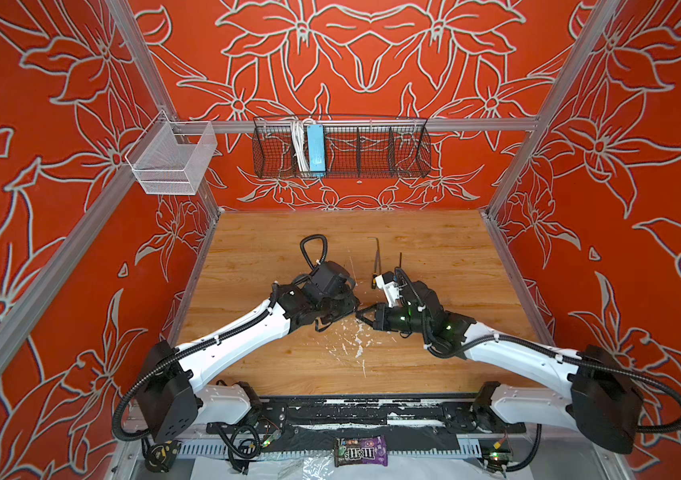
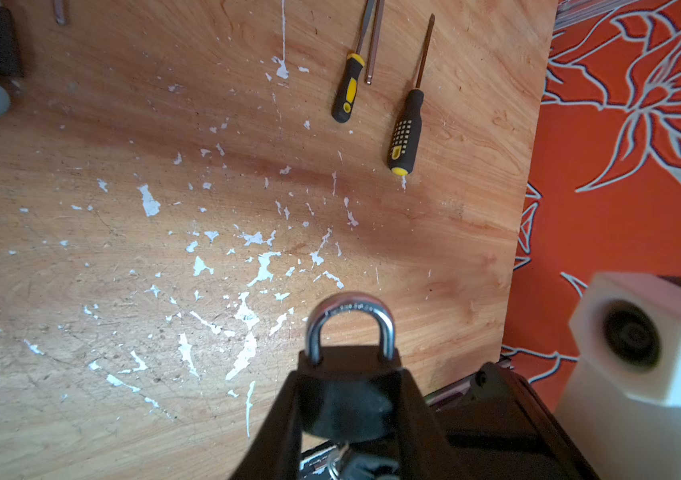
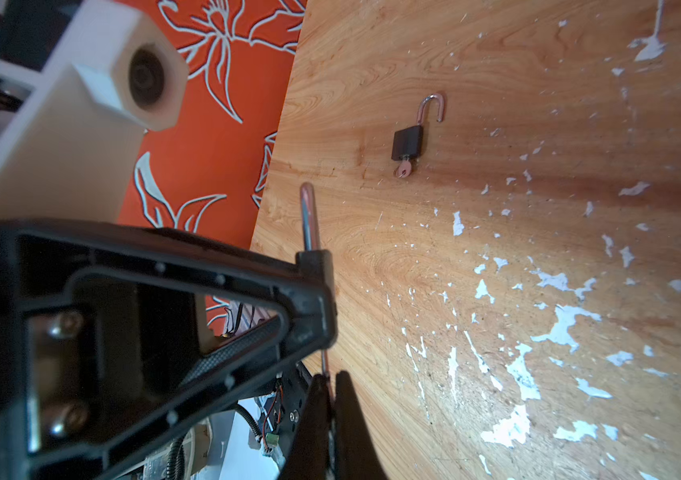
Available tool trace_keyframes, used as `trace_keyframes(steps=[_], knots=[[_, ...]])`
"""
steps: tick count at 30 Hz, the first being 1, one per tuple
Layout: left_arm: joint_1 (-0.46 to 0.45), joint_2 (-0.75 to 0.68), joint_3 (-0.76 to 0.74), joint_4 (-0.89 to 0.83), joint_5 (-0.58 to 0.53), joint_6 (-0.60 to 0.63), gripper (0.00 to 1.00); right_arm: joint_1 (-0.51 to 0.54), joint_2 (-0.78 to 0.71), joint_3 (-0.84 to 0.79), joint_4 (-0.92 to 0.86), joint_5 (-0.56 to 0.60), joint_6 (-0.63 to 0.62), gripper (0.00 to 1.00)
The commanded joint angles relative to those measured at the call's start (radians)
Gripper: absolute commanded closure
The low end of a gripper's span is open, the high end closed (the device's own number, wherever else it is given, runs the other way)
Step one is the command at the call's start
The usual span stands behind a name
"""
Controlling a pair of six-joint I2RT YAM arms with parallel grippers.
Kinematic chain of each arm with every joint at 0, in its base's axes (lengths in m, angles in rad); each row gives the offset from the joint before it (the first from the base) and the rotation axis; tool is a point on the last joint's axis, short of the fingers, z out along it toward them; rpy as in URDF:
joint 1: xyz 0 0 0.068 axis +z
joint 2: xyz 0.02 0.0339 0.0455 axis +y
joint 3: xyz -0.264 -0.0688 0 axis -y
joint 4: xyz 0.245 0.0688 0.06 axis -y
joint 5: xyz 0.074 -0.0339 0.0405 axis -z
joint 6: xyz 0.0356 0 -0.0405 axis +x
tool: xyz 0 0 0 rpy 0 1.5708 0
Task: Unlock with the key
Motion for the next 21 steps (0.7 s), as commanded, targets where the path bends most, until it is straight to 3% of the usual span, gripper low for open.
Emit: trace_keyframes(steps=[1, 14, 21], knots=[[-0.057, 0.011, 0.027, -0.039, 0.136, 0.002, 1.0, -0.02, 0.011, 0.062, 0.084, 0.04, -0.039, 1.0], [-0.039, -0.018, 0.026, -0.032, 0.046, -0.045, 1.0, -0.02, -0.017, 0.057, 0.036, 0.047, -0.094, 1.0], [0.007, -0.07, 0.001, -0.006, -0.054, -0.098, 1.0, -0.019, -0.079, 0.03, -0.023, 0.021, -0.155, 0.72]])
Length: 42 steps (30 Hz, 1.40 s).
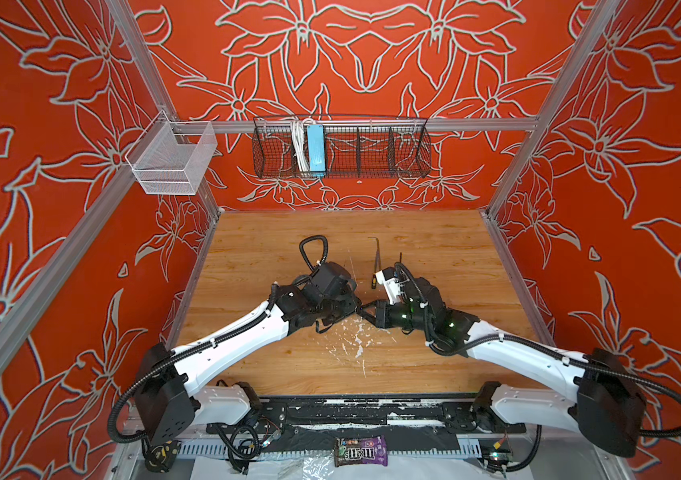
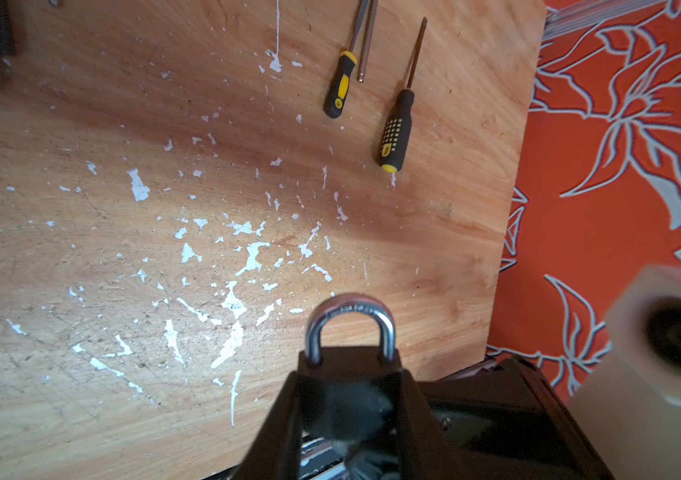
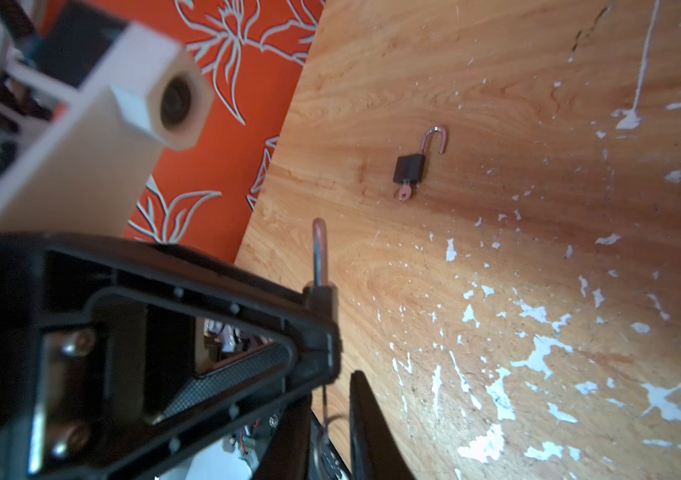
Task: Unlock with the key
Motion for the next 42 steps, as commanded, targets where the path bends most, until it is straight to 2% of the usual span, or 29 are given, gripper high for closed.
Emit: trace_keyframes(steps=[1, 4, 7, 12, 26, 34, 42], knots=[[0.018, -0.043, -0.009, 0.003, -0.044, -0.043, 1.0, -0.008, -0.053, 0.009, -0.011, 0.009, -0.041, 0.7], [0.023, -0.062, -0.022, 0.031, -0.059, -0.056, 1.0, -0.008, -0.086, -0.01, -0.031, 0.039, -0.016, 0.69], [0.025, -0.067, -0.02, 0.04, -0.063, -0.062, 1.0, -0.005, -0.08, -0.043, 0.06, 0.019, 0.024, 0.71], [0.026, -0.067, -0.017, 0.046, -0.065, -0.071, 1.0, 0.037, -0.065, -0.053, 0.138, 0.103, 0.049, 0.74], [0.025, -0.063, -0.008, 0.047, -0.064, -0.072, 1.0, 0.063, 0.023, -0.039, 0.199, 0.116, 0.071, 0.86], [0.025, -0.048, 0.017, 0.031, -0.01, -0.037, 1.0, 0.063, 0.024, -0.018, 0.173, 0.148, 0.025, 0.95], [0.0, -0.035, 0.009, 0.037, 0.091, -0.032, 1.0, 0.064, 0.035, 0.018, 0.181, 0.169, -0.006, 0.98]])
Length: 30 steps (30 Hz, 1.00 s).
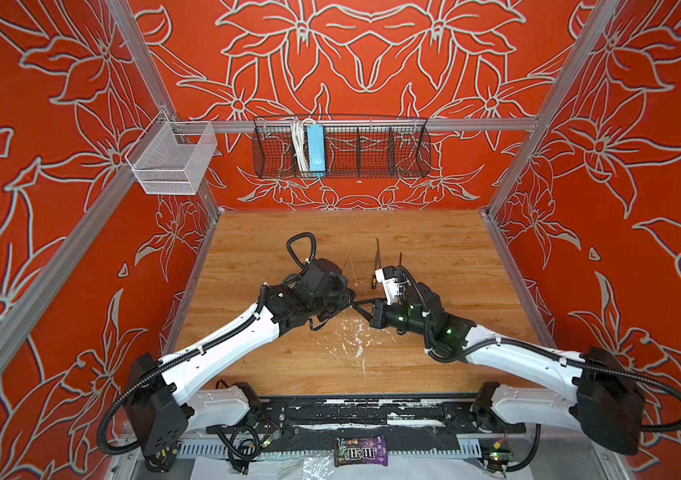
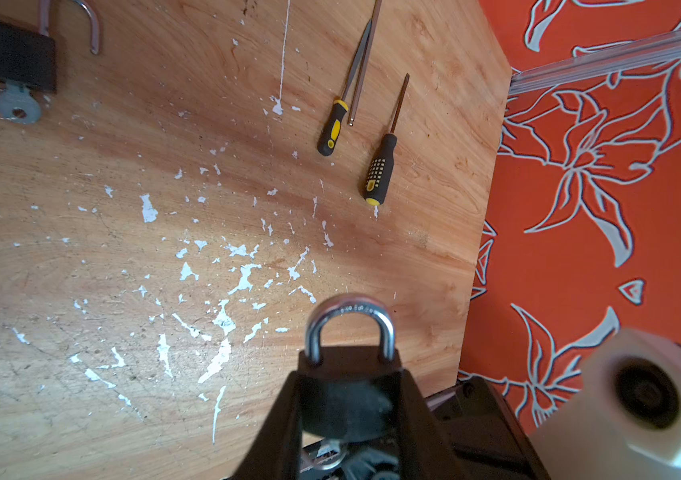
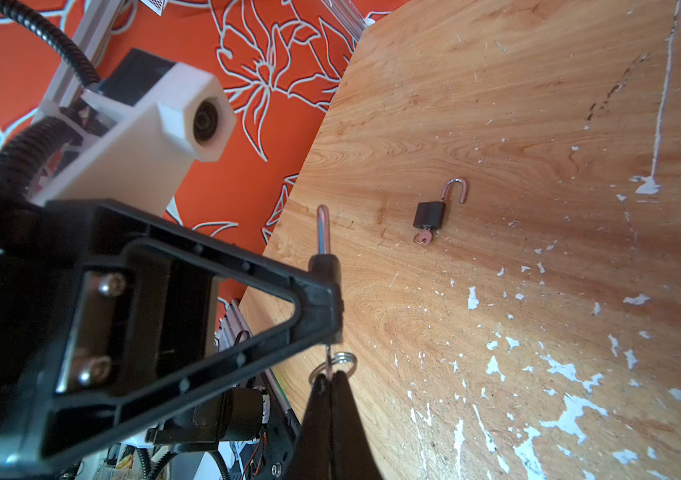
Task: Unlock with the key
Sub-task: 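Push the key into the padlock keyhole with the right gripper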
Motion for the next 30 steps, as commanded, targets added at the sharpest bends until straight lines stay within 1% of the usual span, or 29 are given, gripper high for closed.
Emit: trace_keyframes(steps=[1, 3, 5, 10, 13, 19, 22, 26, 30], knots=[[-0.031, 0.005, 0.01, 0.033, 0.128, -0.004, 1.0, 0.0, 0.011, 0.056, 0.02, 0.056, -0.029, 0.98], [-0.044, 0.005, 0.001, 0.061, 0.16, -0.01, 1.0, 0.0, 0.013, 0.066, 0.022, 0.067, -0.041, 0.98], [-0.046, 0.005, 0.007, 0.054, 0.167, -0.009, 1.0, 0.0, 0.021, 0.079, 0.004, 0.074, -0.053, 0.98], [-0.032, -0.013, 0.011, 0.044, 0.091, 0.007, 1.0, 0.0, 0.024, 0.076, -0.006, 0.048, -0.069, 0.98], [0.0, -0.009, 0.013, 0.04, 0.084, 0.008, 1.0, 0.003, 0.007, 0.076, -0.043, 0.03, -0.091, 0.96], [0.021, -0.017, 0.011, 0.058, 0.006, 0.014, 1.0, 0.004, -0.066, 0.039, -0.128, 0.038, -0.11, 0.78], [0.021, -0.025, 0.011, 0.059, -0.027, 0.013, 1.0, 0.002, -0.102, 0.029, -0.171, 0.058, -0.042, 0.7], [0.021, -0.031, 0.001, 0.077, -0.041, 0.005, 1.0, 0.003, -0.113, 0.018, -0.126, 0.019, 0.071, 0.68], [0.021, -0.029, -0.012, 0.101, -0.041, -0.013, 1.0, 0.011, -0.095, 0.029, -0.129, 0.056, 0.113, 0.68]])
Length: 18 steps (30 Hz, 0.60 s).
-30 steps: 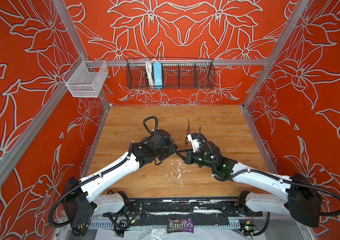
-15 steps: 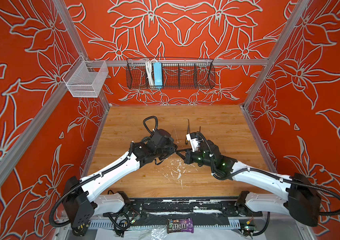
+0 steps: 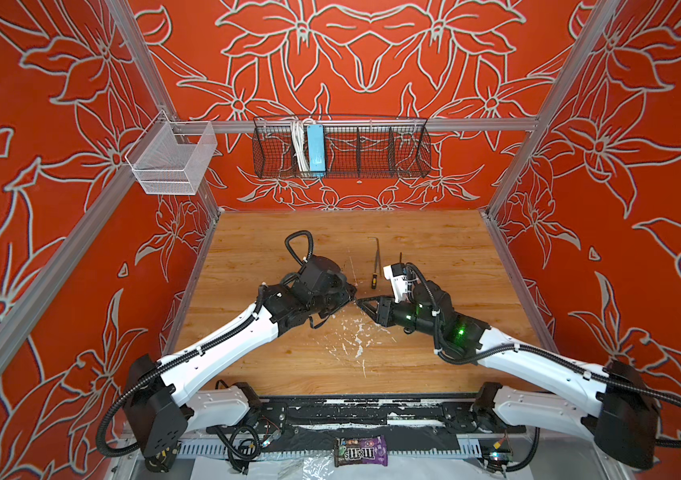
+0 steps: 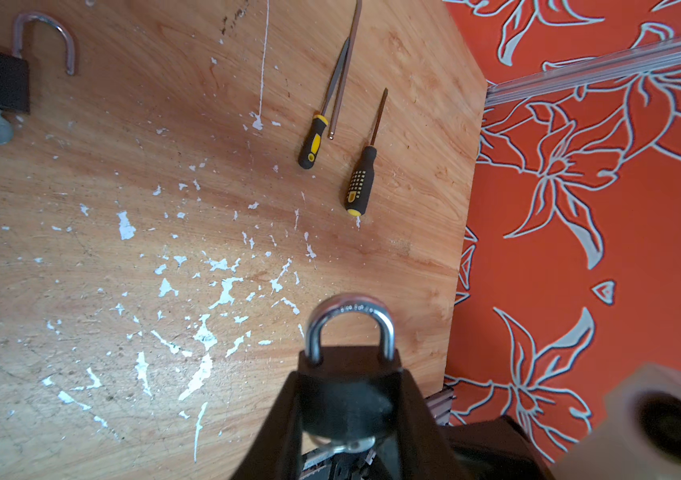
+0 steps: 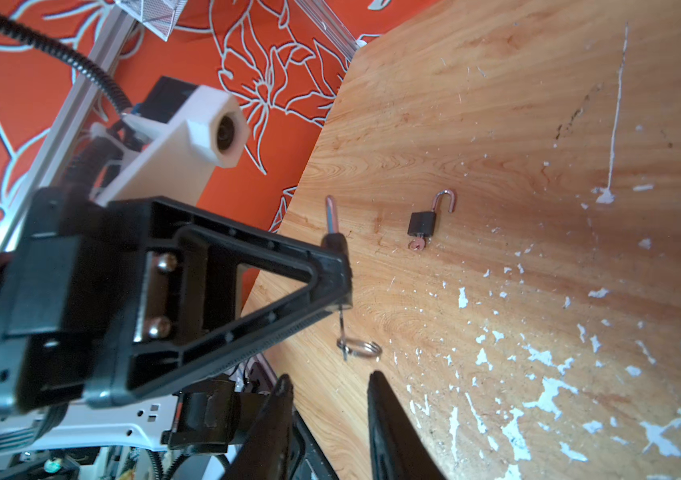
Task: Unlock with the key
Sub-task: 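Push the key into the padlock keyhole with the right gripper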
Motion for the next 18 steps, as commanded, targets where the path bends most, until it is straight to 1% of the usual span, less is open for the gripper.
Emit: trace_keyframes(steps=[1, 6, 10, 15, 18], knots=[[0.005, -0.021, -0.015, 0.052, -0.023, -0.022, 1.0, 0.009, 0.015, -0.001, 0.01, 0.027, 0.077, 0.68], [0.006, -0.025, -0.03, 0.082, -0.018, -0.035, 1.0, 0.007, 0.06, 0.014, 0.087, 0.017, 0.085, 0.69], [0.005, -0.023, -0.03, 0.088, -0.015, -0.039, 1.0, 0.008, 0.09, 0.05, 0.054, 0.031, 0.061, 0.7], [0.005, -0.025, -0.031, 0.088, -0.012, -0.037, 1.0, 0.008, 0.093, 0.042, 0.083, 0.057, 0.057, 0.73], [0.005, -0.025, -0.029, 0.092, -0.009, -0.034, 1.0, 0.008, 0.097, 0.048, 0.092, 0.056, 0.05, 0.76]])
